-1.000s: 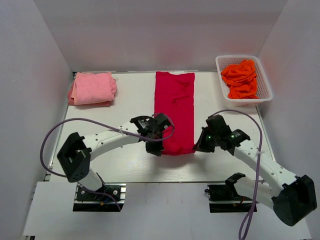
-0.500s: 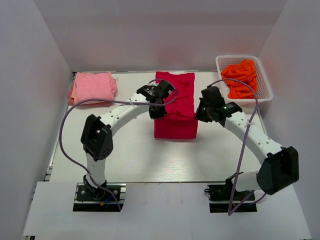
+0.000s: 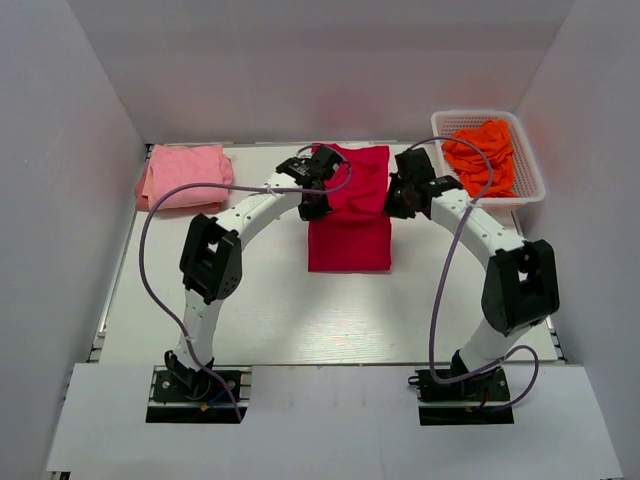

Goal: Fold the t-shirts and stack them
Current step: Fold the folded rectangular tshirt in 1/3 of the way

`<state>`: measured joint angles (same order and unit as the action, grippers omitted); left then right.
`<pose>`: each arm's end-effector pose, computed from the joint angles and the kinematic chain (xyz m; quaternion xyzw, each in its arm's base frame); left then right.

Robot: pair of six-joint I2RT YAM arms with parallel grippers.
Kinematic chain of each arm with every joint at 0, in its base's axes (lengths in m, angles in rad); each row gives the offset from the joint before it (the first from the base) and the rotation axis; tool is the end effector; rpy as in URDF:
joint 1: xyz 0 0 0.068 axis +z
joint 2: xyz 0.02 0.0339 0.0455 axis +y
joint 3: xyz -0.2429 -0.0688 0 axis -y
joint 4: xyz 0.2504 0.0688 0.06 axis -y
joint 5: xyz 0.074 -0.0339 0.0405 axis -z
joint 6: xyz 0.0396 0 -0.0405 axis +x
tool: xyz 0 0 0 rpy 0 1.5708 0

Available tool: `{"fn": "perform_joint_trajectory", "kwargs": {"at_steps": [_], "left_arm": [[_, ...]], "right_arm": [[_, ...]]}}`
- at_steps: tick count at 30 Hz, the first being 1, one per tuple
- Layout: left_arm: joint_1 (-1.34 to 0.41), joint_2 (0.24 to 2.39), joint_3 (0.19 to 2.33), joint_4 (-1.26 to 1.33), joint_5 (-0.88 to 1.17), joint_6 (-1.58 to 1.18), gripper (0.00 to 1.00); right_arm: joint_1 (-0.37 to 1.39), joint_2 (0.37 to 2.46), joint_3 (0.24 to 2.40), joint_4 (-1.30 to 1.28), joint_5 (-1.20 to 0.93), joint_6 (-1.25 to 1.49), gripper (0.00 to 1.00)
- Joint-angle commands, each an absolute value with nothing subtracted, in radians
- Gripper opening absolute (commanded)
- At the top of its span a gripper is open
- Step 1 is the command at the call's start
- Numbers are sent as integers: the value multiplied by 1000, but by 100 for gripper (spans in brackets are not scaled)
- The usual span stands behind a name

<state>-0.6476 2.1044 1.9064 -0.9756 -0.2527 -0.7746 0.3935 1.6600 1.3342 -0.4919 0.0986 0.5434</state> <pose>0.3603 -0.2601 0.2286 -0.0865 0.9690 -0.0341 0.2289 0.3484 0.1404 0.2494 0.0876 0.9248 0.1249 0.3484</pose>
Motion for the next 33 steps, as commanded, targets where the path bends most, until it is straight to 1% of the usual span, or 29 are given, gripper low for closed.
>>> {"fn": "perform_joint_trajectory", "kwargs": {"at_steps": [1, 11, 12, 17, 18, 19, 20, 21, 22, 23, 24, 25, 26, 27, 28, 29, 31, 32, 33], "left_arm": [[-621, 2118, 1962, -950, -239, -749, 0], [-583, 2240, 2069, -874, -239, -672, 0], [-574, 2249, 2080, -865, -248, -672, 0], [-565, 2283, 2089, -822, -239, -672, 1], [-555, 2295, 2101, -822, -239, -672, 3], [-555, 2310, 2102, -822, -239, -672, 9], [-555, 2319, 2120, -813, -239, -672, 29], [-545, 2328, 2146, -813, -239, -672, 40], [-531, 2338, 2161, -784, -227, -672, 54], [-522, 2358, 2180, -766, -227, -672, 73], [-499, 2368, 2218, -738, -236, -681, 76], [-483, 2384, 2245, -712, -236, -681, 87], [-467, 2402, 2322, -697, -207, -695, 100], [-433, 2436, 2357, -696, -193, -710, 100], [-417, 2436, 2381, -696, -174, -721, 100], [-404, 2436, 2381, -696, -141, -721, 100], [-382, 2360, 2315, -674, -129, -712, 100], [-382, 2321, 2218, -649, -120, -703, 100], [-382, 2280, 2163, -640, -111, -690, 100]], "right_arm": [[373, 1709, 1405, -457, 77, 535, 0], [327, 1861, 1503, -443, 11, 520, 0], [319, 1893, 1508, -443, -26, 519, 0], [302, 1960, 1558, -433, -41, 529, 0], [301, 1979, 1574, -431, -44, 529, 0], [293, 1994, 1580, -425, -57, 529, 0], [287, 2005, 1601, -417, -58, 531, 0], [285, 2020, 1608, -410, -66, 535, 0], [266, 2043, 1618, -382, -93, 540, 11], [261, 2057, 1632, -358, -124, 546, 16], [250, 2071, 1697, -336, -138, 557, 17], [226, 2124, 1727, -330, -149, 572, 33], [219, 2146, 1790, -339, -166, 577, 41], [210, 2182, 1866, -353, -190, 581, 45], [186, 2210, 1922, -363, -215, 581, 59], [183, 2215, 1936, -374, -279, 575, 64], [178, 2172, 1886, -361, -290, 527, 78], [179, 2128, 1856, -335, -305, 509, 90], [183, 2106, 1759, -315, -322, 496, 90]]}}
